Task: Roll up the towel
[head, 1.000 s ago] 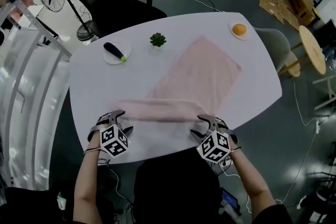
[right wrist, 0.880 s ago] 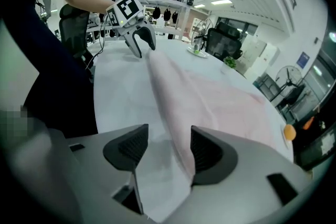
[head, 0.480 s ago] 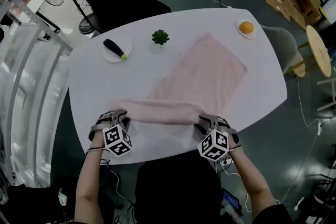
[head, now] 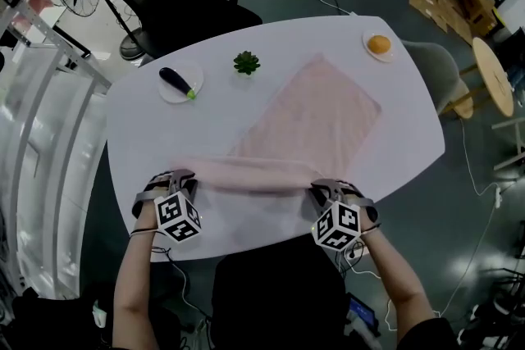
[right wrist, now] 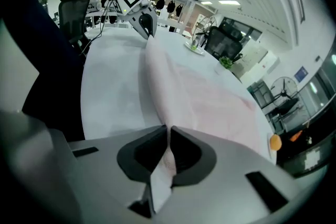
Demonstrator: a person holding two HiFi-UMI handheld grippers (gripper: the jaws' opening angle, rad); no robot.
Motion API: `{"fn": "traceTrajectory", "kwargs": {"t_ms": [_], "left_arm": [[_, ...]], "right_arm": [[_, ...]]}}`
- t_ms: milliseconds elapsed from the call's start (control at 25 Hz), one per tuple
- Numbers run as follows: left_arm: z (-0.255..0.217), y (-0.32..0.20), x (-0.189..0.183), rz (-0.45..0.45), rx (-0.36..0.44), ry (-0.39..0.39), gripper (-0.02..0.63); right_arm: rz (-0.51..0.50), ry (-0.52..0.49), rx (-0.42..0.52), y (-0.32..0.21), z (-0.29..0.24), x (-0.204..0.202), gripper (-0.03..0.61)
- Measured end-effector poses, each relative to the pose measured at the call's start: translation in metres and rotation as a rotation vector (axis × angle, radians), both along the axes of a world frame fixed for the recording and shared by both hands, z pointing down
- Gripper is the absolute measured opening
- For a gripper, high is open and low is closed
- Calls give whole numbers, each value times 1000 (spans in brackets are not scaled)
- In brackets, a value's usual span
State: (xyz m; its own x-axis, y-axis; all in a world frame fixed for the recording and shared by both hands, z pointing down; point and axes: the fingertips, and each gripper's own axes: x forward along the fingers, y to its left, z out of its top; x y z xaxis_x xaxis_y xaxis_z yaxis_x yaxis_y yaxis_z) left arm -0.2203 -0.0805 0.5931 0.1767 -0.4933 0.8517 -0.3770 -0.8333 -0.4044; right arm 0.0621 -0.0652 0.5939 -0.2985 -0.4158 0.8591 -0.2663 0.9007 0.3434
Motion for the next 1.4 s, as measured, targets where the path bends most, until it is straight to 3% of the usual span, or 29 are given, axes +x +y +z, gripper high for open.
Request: {"fn": "traceTrajectory", "kwargs": {"t_ms": [480, 960, 1160, 1400], "left_arm": [[-41, 6, -15, 48, 95, 3, 43], [-14, 84, -23, 77, -28, 0, 43], [-1, 114, -21, 77, -122, 14, 41], [4, 115, -19, 44, -172, 18, 41]], "right_arm": [[-1, 6, 120, 1, -47, -12, 28], [-56, 24, 20, 68, -21, -21, 28], [-81, 28, -48, 94, -5, -21, 28], [-87, 14, -87, 91, -3, -21, 28]]}}
